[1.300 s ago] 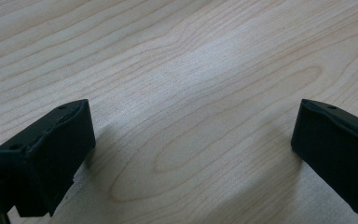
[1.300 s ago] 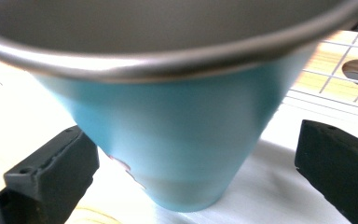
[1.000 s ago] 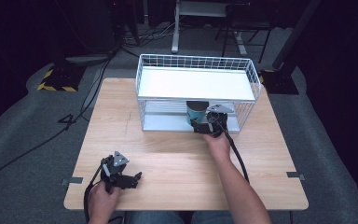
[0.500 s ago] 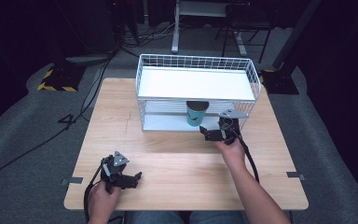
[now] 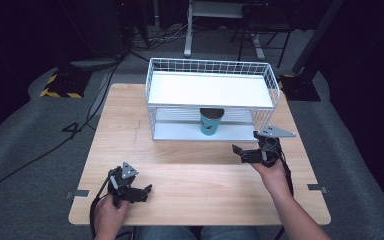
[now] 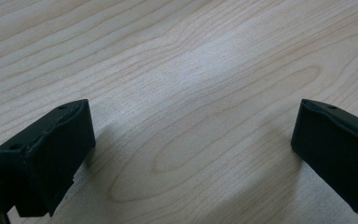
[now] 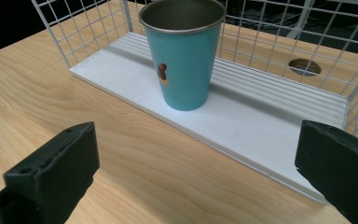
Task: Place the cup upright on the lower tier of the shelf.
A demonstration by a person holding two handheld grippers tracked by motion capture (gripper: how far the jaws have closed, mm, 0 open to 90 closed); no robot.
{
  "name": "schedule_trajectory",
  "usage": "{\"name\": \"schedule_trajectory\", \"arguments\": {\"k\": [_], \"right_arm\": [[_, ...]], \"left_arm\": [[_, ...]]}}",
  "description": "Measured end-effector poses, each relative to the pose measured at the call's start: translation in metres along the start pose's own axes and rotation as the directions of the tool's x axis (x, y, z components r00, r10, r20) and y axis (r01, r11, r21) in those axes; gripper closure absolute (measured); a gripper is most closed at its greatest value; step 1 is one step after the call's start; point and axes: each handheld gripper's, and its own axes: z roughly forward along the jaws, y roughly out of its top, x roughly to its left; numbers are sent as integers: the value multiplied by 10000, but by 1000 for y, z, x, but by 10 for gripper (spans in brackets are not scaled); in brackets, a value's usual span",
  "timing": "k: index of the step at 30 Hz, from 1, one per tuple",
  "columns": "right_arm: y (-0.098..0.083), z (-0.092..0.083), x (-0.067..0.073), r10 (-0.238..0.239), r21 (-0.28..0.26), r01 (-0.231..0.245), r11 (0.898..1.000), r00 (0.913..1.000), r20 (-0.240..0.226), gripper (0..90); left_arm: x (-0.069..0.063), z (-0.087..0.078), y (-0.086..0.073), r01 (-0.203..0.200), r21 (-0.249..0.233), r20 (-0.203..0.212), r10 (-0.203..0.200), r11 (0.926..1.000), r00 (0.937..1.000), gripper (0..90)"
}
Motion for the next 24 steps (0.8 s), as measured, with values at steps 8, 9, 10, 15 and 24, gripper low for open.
{"name": "schedule_trajectory", "arguments": {"k": [8,9,10,15,24], "right_arm": [[-13,-25,-9,-171,194,167,9997,9996,225,11],[-13,-25,-9,-171,194,167,9997,9996,225,11],[-18,-33,-11,-147,234,142,9996,9997,218,24],[-25,-47,-17,20,345,-23,9994,9999,101,44],[-50,-73,-24,53,178,-43,9998,9987,-508,111]], "left_arm": [[0,0,0,-23,15,4,23,10000,10000,0],[0,0,0,-20,13,6,20,10000,10000,0],[0,0,0,-5,13,22,5,10000,10000,0],[0,1,1,6,0,14,-6,10000,10000,0],[0,1,1,2,-9,12,-2,10000,10000,0]]}}
